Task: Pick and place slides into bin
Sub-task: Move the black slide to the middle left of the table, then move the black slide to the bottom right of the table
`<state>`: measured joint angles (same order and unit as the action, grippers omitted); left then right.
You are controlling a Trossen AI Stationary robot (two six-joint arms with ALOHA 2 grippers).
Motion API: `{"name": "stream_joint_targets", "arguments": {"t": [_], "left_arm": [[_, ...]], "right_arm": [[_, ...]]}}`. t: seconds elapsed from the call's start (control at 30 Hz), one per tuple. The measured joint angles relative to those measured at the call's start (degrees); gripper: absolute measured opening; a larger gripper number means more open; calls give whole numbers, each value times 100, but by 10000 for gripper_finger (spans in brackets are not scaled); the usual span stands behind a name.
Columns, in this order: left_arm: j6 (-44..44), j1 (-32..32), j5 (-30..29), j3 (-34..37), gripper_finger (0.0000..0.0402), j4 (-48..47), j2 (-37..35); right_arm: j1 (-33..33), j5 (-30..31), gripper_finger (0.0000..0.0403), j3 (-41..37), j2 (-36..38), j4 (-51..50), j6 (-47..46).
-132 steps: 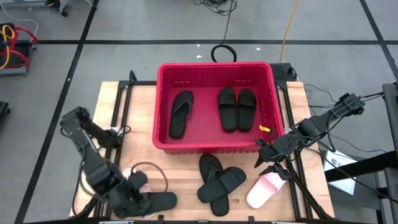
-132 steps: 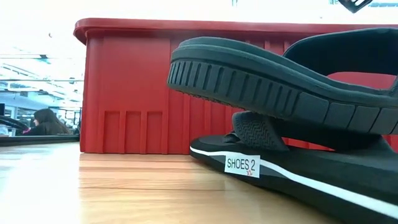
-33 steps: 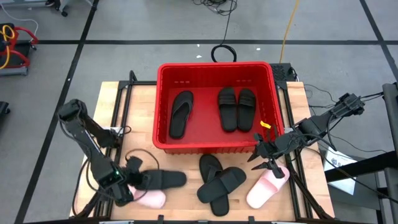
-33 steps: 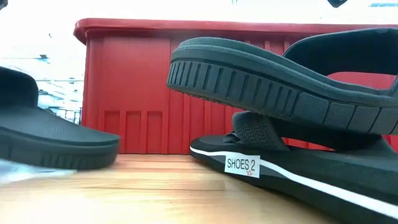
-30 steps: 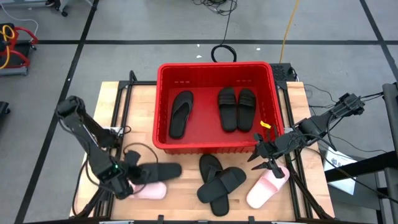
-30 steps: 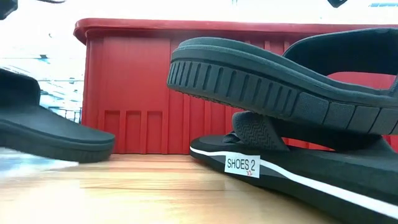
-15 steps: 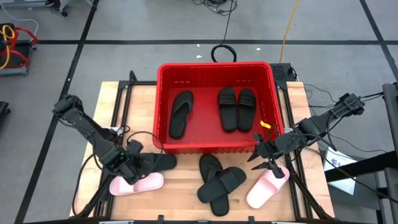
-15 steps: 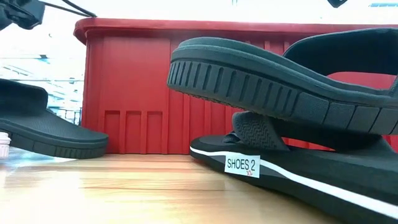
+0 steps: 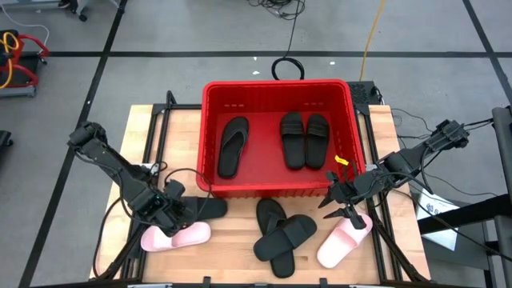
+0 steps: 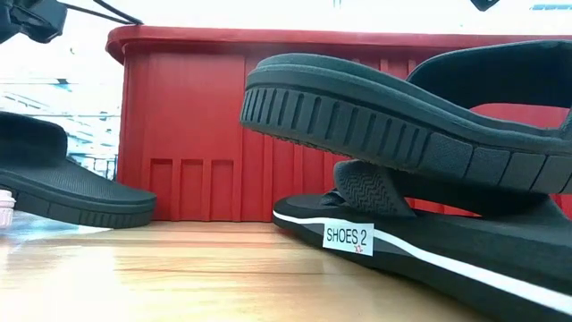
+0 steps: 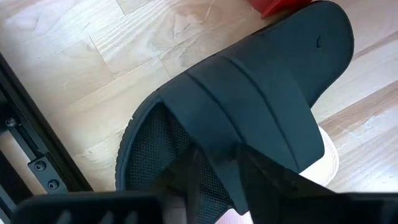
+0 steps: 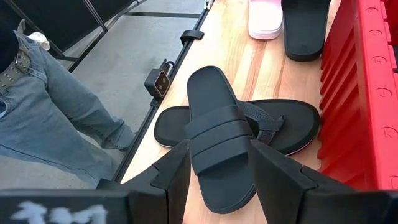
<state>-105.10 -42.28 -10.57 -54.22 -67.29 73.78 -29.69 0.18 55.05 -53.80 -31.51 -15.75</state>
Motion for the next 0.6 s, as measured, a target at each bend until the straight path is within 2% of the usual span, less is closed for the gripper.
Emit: {"name": "stream_joint_targets", "arguments": {"t": [0.23,0.33,0.6], "left_arm": [[-22,0,90,0,151,15,-66],[-15,1,245,-43,156,-6,-261],[-159,0,124,-50,157,-4,-1011]], "right_arm": [[-7,-30,150,0,0,0,-39],[-7,-36,150,0,0,0,-218],[-99,-192,150,-43,-15,84,-315]]}}
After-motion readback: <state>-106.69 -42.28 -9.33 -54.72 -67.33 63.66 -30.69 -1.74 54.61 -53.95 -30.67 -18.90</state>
